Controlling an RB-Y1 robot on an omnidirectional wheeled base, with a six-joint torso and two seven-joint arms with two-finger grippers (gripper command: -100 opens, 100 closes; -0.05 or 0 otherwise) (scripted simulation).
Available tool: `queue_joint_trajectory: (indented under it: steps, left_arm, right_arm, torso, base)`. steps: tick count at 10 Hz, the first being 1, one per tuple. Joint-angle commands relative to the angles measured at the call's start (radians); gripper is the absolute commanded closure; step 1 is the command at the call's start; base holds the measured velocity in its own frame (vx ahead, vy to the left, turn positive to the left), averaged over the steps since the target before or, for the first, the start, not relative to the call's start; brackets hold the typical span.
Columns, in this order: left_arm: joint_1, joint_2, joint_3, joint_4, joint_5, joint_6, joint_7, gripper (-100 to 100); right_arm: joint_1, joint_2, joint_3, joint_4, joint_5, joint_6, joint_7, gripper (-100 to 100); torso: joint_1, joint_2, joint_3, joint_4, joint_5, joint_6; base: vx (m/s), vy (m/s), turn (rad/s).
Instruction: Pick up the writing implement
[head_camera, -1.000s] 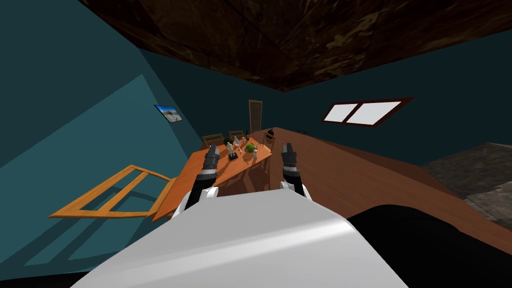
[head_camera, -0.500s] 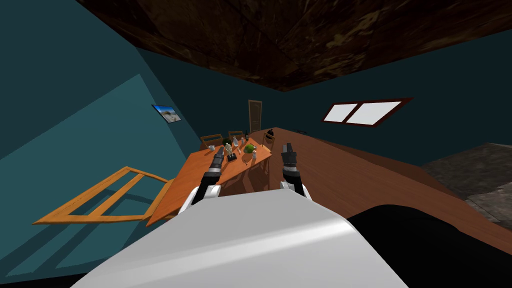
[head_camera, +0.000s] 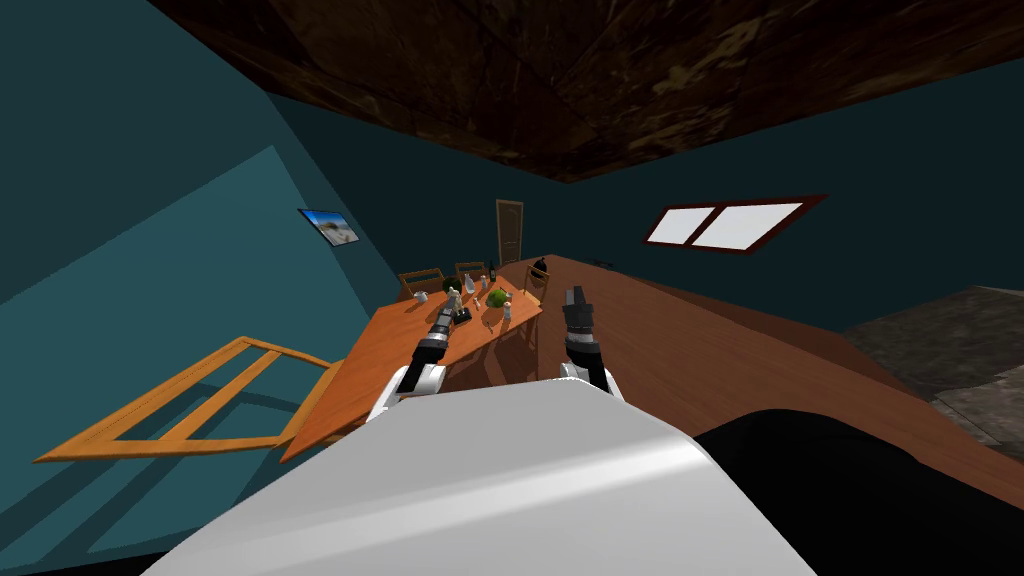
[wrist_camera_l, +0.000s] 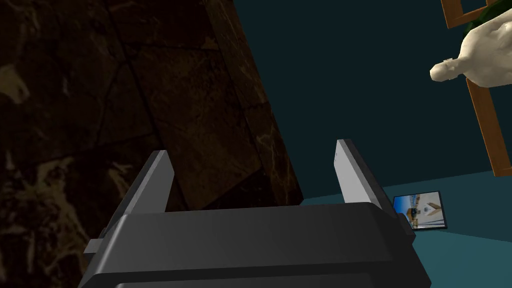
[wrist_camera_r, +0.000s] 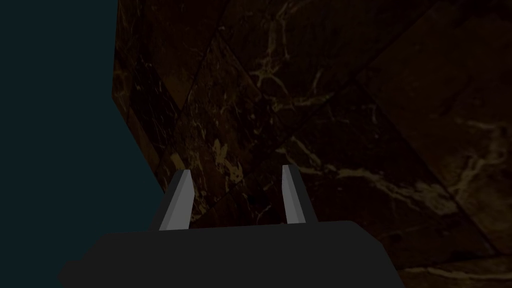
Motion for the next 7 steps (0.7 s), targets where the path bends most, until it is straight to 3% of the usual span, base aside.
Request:
queue_joint_trajectory:
  steps: [1,6,7]
  left_arm:
    - [-0.045,0.006,-0.003,0.05,0.001,0.05,-0.023,-100]
    - [-0.1,0.004,-0.011,0.156,-0.001,0.124,-0.058,-100]
    - [-0.129,0.001,-0.015,0.199,-0.002,0.161,-0.075,-100]
  right_arm:
    - [0.0,0.0,0.0,0.0,0.0,0.0,0.0,0]
    - [0.0,0.0,0.0,0.0,0.0,0.0,0.0,0]
    - [0.0,0.0,0.0,0.0,0.0,0.0,0.0,0]
  torso:
    - [0.0,0.0,0.0,0.0,0.0,0.0]
    - [0.0,-0.001,0.0,0.0,0.0,0.0]
    - [0.0,0.0,0.0,0.0,0.0,0.0]
  base:
    - [0.043,-0.041,-0.009]
    - [0.034,-0.025,-0.004]
    - [0.03,-0.022,-0.005]
